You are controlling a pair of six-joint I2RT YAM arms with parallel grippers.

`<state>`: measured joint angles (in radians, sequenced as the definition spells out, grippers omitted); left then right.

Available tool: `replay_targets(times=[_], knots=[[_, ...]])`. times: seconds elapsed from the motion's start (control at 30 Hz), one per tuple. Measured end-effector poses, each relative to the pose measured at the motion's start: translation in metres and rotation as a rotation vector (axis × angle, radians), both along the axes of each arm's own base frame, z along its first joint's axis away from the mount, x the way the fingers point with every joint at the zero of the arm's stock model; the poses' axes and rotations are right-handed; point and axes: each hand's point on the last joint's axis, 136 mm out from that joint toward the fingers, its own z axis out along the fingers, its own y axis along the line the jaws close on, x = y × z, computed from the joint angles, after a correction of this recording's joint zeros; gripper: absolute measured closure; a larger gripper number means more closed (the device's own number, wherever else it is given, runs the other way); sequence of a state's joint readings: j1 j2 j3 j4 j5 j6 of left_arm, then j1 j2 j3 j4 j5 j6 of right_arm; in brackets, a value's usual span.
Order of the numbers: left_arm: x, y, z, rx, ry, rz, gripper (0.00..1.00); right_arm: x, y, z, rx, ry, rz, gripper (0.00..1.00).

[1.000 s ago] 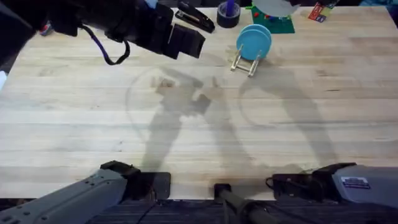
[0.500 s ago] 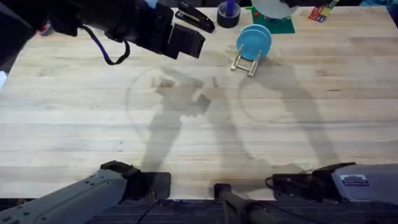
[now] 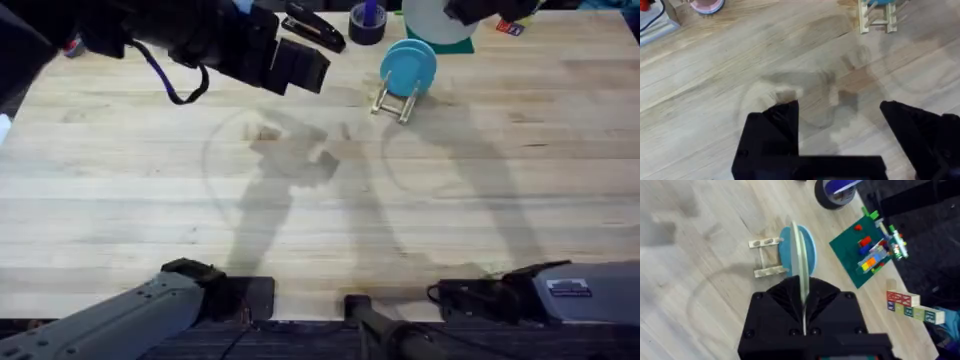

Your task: Pick up the plates from the table one by one and place each into a slot on the dish rack.

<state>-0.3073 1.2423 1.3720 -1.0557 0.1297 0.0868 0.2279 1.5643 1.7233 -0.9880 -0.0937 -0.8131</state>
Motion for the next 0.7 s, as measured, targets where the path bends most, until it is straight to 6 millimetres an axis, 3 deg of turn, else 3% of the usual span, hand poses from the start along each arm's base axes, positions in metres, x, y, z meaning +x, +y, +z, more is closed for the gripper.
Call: replay_targets(times=[0.7], knots=[[0.0,0.0,0.0,0.0,0.0,0.0,0.006,0.018,-0.007,-0.06,0.046,0.189,-0.016,0.973]])
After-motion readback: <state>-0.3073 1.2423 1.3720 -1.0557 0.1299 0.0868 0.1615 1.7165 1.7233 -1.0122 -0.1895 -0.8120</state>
